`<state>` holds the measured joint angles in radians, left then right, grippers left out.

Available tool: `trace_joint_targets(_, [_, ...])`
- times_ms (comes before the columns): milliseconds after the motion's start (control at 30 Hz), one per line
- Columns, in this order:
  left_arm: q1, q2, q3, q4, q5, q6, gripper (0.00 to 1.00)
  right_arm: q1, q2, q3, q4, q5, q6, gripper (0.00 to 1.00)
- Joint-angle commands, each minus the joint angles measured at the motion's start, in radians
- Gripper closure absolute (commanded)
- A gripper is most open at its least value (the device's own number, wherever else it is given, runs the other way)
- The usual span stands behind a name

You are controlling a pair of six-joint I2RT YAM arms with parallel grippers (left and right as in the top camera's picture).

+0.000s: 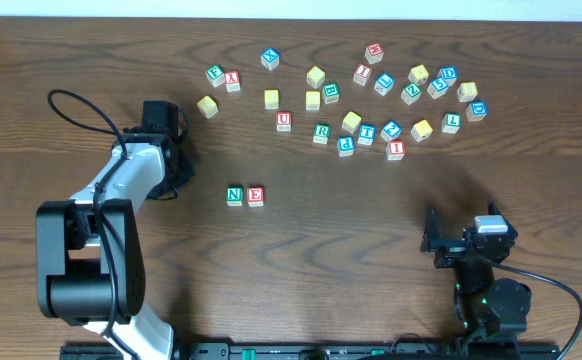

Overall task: Spell out NEURIPS
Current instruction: 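Close the left gripper on the red U block and lift it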

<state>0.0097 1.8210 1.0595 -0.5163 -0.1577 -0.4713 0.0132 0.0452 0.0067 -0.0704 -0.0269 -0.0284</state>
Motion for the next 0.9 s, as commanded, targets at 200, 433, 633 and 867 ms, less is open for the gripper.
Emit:
trace_joint_targets(200, [0.003,-0.122,0.001,0.0,0.159,0.206,0.68,-0.006,-0.003,-0.001,-0.005,-0.002,0.017,0.01])
trace_joint_targets(433, [0.003,-0.192,0.006,0.011,0.328,0.355,0.68,-0.006,-0.003,-0.001,-0.005,-0.002,0.017,0.01])
trace_joint_targets(633, [0.0,-0.2,0.006,0.014,0.485,0.486,0.67,-0.006,-0.003,-0.001,-0.005,-0.002,0.017,0.01])
trace_joint_targets(867, [-0.003,-0.2,0.015,0.053,0.624,0.595,0.67,-0.006,-0.003,-0.001,-0.005,-0.002,0.017,0.01])
